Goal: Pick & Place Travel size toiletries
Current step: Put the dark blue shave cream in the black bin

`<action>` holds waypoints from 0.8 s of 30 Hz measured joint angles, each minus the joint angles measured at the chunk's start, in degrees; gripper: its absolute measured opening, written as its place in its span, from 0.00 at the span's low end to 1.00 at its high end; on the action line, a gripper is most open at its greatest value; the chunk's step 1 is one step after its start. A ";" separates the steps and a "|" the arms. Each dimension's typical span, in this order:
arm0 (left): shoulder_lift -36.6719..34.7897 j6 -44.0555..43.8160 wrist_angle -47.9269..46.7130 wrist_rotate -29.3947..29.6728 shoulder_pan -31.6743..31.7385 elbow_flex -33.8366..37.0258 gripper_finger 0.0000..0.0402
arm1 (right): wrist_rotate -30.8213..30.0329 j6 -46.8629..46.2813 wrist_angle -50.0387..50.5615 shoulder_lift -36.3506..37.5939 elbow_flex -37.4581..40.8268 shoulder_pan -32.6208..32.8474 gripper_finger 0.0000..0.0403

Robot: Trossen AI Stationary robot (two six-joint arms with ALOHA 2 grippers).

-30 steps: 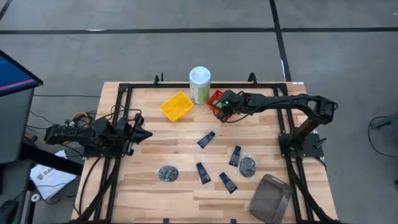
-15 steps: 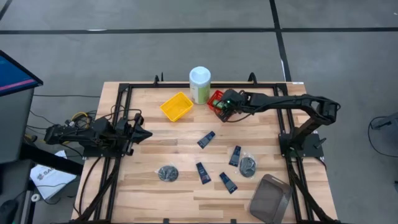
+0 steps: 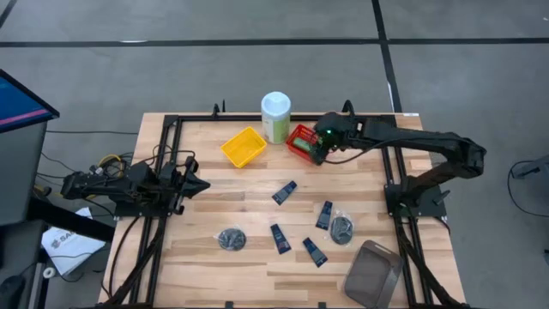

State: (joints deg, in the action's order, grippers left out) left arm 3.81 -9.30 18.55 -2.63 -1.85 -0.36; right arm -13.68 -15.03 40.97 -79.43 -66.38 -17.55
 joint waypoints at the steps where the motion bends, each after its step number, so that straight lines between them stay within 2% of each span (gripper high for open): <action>1: 0.00 0.01 0.01 0.01 0.00 0.00 0.03 | 0.57 0.00 1.68 0.59 -0.70 0.65 0.55; 4: 0.00 0.00 0.00 0.01 -0.01 0.00 0.03 | 2.96 0.77 6.24 2.03 -1.50 3.13 0.56; 7: 0.00 0.02 0.00 0.01 0.00 0.00 0.03 | 6.99 6.62 11.86 2.35 -1.47 6.30 0.56; 10: 0.00 0.00 0.00 0.01 0.00 0.00 0.03 | 7.91 13.16 16.01 2.37 -0.68 9.90 0.56; 17: 0.00 0.00 0.02 0.01 -0.02 0.00 0.03 | 8.05 30.67 15.14 1.56 3.89 17.42 0.56; 24: 0.50 0.02 0.39 0.01 -0.02 0.00 0.03 | 10.88 48.24 14.81 -3.54 6.87 20.26 0.56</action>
State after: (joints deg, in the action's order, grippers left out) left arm 4.32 -9.28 18.94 -2.61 -1.87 -0.36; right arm -2.80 33.21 55.79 -82.97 -59.51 2.71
